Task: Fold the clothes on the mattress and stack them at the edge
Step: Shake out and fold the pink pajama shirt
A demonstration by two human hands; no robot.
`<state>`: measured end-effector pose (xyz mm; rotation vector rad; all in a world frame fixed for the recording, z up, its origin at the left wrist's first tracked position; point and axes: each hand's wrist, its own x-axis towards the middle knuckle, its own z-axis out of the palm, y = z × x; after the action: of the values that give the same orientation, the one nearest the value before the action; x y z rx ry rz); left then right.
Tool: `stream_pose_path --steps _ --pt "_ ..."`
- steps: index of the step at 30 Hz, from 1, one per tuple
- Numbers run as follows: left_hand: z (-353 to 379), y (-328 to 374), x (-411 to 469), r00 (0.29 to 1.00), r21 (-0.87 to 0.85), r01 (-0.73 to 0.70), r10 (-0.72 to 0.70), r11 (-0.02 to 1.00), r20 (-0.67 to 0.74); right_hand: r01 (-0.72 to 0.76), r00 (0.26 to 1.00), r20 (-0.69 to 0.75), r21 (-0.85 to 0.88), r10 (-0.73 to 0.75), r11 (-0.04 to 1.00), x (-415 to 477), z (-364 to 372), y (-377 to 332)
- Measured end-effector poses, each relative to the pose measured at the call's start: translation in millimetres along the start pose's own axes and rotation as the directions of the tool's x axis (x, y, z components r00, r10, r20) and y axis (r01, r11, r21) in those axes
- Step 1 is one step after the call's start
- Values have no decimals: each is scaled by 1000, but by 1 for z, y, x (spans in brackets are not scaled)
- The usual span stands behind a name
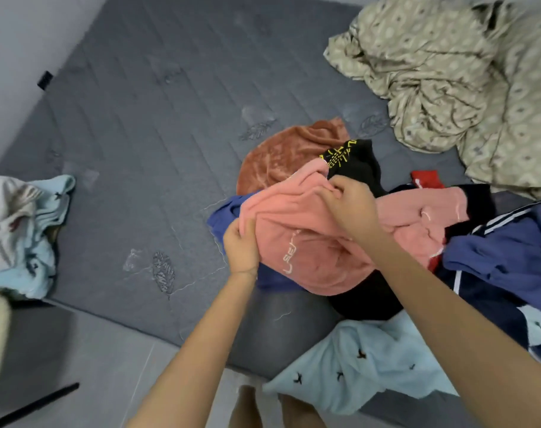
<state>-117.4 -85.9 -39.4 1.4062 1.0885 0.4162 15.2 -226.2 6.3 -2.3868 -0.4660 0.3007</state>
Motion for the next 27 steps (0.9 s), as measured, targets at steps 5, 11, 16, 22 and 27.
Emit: stream_pose_path --steps 5,11,16,22,27 --pt "-51 109 4 972 -83 -235 235 969 -7 150 974 -186 120 -126 981 -8 -47 -99" --pt "-144 201 7 909 -100 -417 417 903 -25 233 940 -305 240 -155 942 -34 -63 -213" --pt "-232 258 26 849 -51 -528 529 847 -12 293 912 -357 224 -201 930 -59 -60 -298" --pt "-337 310 52 775 -20 -626 625 779 95 263 894 -430 273 -127 926 -85 -28 -388" --pt "-401 337 81 734 18 -667 652 745 192 250 893 -444 350 -76 903 -88 9 -439"
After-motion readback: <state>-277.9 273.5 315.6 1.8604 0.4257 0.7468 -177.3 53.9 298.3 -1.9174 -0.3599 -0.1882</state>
